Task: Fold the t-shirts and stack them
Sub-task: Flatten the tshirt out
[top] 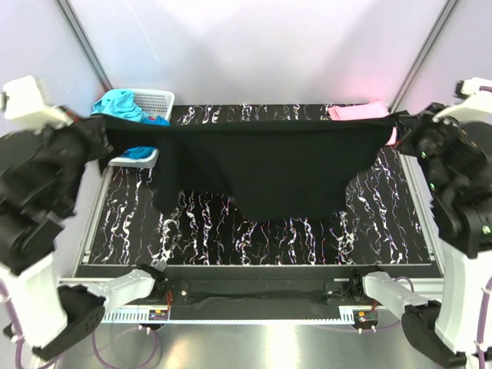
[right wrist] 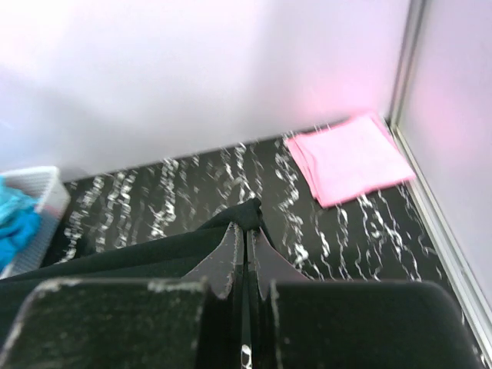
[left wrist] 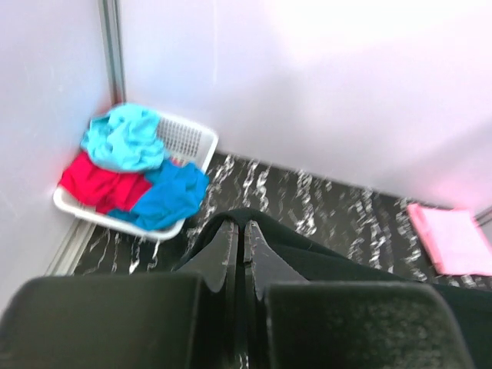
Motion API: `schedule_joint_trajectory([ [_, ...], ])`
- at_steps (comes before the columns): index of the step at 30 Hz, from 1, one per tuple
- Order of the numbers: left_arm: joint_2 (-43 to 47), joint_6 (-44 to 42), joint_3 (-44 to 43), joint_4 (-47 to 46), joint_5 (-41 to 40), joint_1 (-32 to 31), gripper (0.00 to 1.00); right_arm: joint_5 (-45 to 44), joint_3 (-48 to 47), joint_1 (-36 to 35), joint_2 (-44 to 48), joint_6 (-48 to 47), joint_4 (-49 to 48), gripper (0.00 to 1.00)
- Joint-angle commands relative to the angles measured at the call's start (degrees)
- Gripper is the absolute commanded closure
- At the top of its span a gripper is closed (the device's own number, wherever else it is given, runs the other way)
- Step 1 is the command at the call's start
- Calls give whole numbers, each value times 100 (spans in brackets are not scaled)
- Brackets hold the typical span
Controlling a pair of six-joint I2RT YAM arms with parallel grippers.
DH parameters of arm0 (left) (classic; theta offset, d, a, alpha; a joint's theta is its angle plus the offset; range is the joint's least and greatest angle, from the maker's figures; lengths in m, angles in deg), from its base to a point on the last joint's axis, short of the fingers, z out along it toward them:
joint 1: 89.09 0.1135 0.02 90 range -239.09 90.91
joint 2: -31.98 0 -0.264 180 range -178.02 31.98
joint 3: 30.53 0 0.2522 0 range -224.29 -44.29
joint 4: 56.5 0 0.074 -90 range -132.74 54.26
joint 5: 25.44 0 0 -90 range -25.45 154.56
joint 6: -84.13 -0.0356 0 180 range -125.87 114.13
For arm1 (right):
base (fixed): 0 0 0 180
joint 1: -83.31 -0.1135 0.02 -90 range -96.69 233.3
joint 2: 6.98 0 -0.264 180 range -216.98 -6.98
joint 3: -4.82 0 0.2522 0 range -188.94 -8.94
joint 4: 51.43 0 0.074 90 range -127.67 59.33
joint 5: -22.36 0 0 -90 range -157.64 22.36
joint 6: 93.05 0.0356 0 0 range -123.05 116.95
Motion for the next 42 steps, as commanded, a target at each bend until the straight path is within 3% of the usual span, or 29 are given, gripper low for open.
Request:
schedule_joint_trajectory([
  [1, 389, -504, -195, -460, -90, 29, 100, 28, -244, 20, 119, -296, -59, 100],
  [7, 530, -610, -529, -477, 7, 29, 100, 222, -209, 20, 216, -182, -24, 100],
  [12, 294, -487, -285, -460, 7, 29, 100, 232, -16, 20, 128, -103, -42, 100],
  [18, -532, -109, 42, -355, 139, 29, 100, -93, 292, 29, -205, -68, -244, 100],
  [28, -2246, 58, -1135, 111, 122, 29, 100, -278, 354, -50, -1164, -76, -683, 100],
  [36, -1633, -30, -1373, 384, -327, 21, 100, -199, -94, -208, -892, -244, -578, 100],
  [42, -729, 120, -970, 595, -398, 20, 100, 73, -138, -244, -409, -252, -350, 100],
])
